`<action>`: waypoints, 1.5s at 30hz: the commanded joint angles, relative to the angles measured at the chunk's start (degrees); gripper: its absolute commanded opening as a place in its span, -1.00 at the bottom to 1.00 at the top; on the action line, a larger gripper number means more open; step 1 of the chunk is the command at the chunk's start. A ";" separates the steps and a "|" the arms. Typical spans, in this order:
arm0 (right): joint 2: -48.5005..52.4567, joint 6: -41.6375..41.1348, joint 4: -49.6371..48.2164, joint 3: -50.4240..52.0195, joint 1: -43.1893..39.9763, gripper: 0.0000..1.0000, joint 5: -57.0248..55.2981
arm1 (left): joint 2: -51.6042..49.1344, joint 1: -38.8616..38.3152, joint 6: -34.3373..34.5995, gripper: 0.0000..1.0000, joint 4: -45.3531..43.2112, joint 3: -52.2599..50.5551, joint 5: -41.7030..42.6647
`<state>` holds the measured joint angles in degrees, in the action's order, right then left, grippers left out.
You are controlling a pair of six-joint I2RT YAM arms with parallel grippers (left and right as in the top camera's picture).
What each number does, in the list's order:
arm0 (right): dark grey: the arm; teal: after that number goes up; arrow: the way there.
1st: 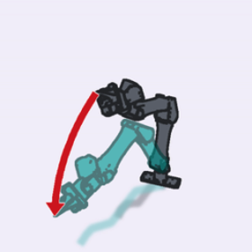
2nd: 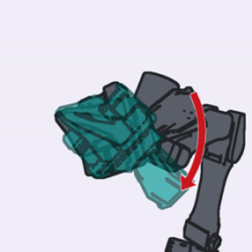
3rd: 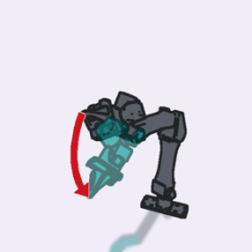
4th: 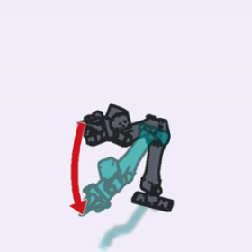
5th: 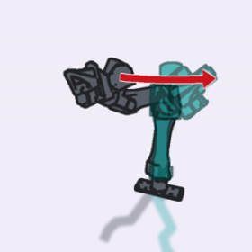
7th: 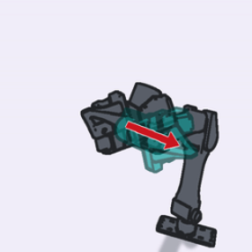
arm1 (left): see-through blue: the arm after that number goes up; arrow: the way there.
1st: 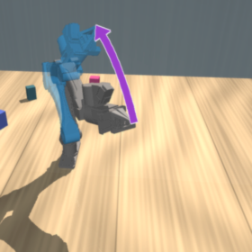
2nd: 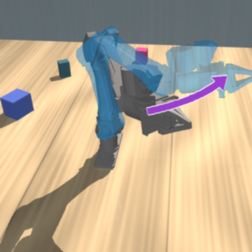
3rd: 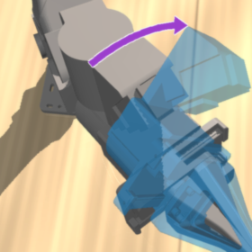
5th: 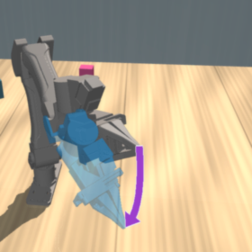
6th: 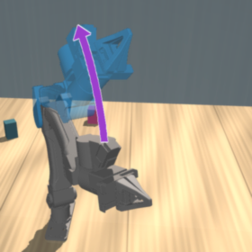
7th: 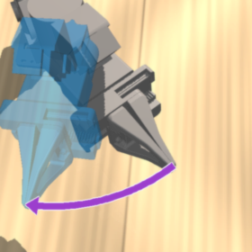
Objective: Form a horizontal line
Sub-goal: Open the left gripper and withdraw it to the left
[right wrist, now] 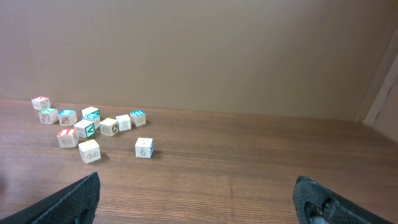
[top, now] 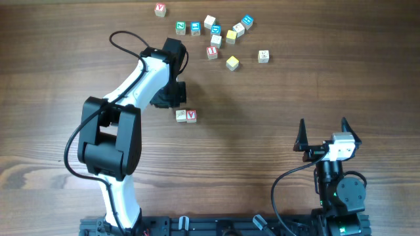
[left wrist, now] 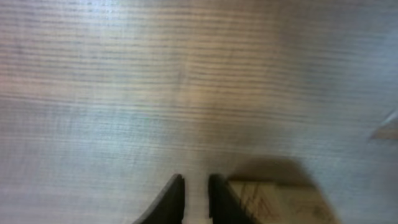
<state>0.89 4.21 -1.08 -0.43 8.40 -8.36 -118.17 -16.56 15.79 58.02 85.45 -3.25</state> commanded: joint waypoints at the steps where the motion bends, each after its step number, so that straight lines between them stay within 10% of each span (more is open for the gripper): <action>1: -0.46 0.28 -0.11 0.13 -0.24 0.99 0.87 | 0.52 -0.02 1.60 -0.92 -3.23 -0.11 0.63; 9: -0.46 0.31 -0.13 0.13 -0.24 0.99 0.87 | 0.52 -0.11 1.55 -0.92 -2.49 -0.13 11.98; 28: -0.46 0.28 -0.11 0.13 -0.24 0.99 0.87 | 0.52 -0.63 1.84 -0.92 -0.94 -0.11 9.33; 40: -0.46 0.28 -0.11 0.13 -0.24 0.99 0.87 | 0.52 16.04 10.40 -0.88 -0.70 -0.11 2.95; 45: -0.46 0.26 -0.13 0.13 -0.24 0.99 0.87 | 0.52 24.76 10.34 -0.07 0.20 -0.11 2.47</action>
<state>0.89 4.23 -1.08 -0.43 8.40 -8.34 -118.17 4.12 25.67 58.35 85.45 0.25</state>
